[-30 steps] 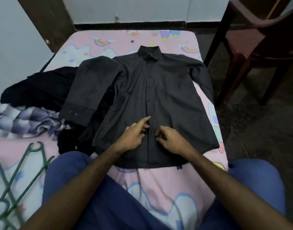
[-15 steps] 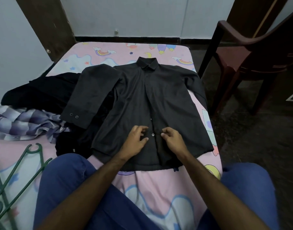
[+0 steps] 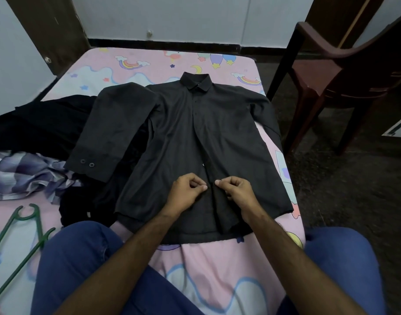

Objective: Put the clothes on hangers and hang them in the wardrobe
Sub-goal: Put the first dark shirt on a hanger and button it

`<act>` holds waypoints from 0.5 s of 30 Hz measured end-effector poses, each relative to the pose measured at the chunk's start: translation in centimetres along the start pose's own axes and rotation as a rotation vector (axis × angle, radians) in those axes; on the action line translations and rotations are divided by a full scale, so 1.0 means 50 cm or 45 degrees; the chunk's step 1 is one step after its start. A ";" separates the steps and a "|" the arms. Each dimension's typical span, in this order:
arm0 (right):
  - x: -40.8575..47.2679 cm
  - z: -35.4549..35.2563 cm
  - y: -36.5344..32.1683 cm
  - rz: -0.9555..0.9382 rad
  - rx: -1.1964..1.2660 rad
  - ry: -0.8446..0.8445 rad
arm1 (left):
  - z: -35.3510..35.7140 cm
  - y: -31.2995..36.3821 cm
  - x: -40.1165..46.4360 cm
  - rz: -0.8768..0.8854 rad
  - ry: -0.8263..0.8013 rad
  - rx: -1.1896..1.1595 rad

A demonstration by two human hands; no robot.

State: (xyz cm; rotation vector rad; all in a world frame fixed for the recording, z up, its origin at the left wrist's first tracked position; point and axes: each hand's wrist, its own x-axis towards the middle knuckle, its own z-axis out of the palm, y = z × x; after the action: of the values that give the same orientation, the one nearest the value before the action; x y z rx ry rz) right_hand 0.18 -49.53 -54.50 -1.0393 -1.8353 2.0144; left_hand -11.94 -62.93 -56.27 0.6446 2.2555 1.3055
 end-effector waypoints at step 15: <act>-0.014 0.053 0.027 -0.318 -0.764 0.304 | 0.005 -0.004 -0.015 -0.208 -0.072 -0.495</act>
State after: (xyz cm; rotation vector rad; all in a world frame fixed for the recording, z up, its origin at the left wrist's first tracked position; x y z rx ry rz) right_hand -0.57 -52.30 -55.61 -1.0572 -2.3448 1.1626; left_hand -11.24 -63.32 -56.45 0.3452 1.8877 1.5603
